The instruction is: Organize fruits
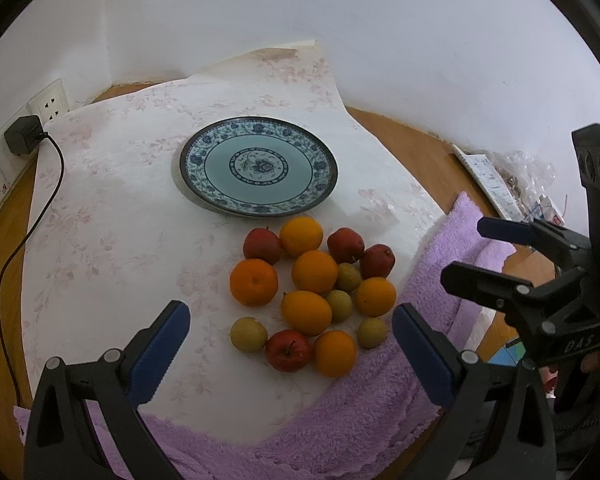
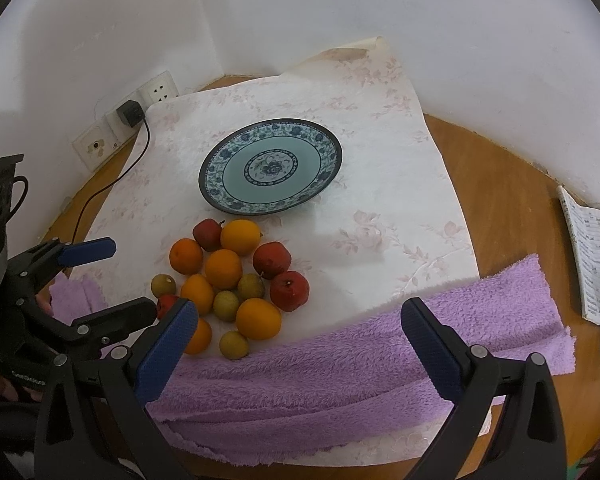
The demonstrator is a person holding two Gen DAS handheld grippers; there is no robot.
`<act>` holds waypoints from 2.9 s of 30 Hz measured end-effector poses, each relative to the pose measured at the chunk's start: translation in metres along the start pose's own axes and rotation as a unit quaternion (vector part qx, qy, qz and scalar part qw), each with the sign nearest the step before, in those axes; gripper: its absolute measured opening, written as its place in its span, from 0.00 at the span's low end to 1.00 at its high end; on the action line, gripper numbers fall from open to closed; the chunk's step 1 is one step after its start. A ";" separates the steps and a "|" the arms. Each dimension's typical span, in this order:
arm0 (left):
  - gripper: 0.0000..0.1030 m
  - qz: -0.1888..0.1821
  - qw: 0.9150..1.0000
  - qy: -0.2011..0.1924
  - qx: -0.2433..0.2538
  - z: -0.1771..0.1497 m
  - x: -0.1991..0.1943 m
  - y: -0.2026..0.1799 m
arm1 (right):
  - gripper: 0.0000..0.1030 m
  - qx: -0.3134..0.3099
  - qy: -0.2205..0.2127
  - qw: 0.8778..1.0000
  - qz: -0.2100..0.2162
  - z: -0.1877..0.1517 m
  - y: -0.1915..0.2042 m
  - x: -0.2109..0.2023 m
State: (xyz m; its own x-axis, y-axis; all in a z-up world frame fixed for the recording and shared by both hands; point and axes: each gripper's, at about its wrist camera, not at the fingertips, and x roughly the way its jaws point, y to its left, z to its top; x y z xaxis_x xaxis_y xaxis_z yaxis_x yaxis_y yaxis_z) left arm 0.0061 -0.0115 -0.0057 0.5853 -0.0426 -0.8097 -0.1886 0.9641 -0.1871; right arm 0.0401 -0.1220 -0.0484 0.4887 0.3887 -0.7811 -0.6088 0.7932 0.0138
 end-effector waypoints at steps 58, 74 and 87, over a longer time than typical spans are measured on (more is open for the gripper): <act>0.34 -0.058 0.993 0.090 -0.049 -0.020 0.035 0.022 | 0.50 -0.012 0.091 0.991 0.094 -0.011 0.011 0.058; 0.31 -0.067 0.992 0.093 -0.052 -0.023 0.035 0.023 | 0.40 0.041 0.114 0.983 0.135 -0.018 0.000 0.075; 0.31 -0.068 0.993 0.082 -0.052 -0.021 0.026 0.024 | 0.33 0.031 0.099 0.985 0.136 -0.018 0.002 0.064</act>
State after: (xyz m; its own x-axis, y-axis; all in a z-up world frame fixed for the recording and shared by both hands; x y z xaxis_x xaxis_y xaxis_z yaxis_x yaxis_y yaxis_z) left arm -0.0004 0.0052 -0.0430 0.4754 -0.2205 -0.8517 -0.2026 0.9146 -0.3499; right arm 0.0589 -0.1038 -0.1097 0.1768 0.4970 -0.8496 -0.6583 0.7014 0.2733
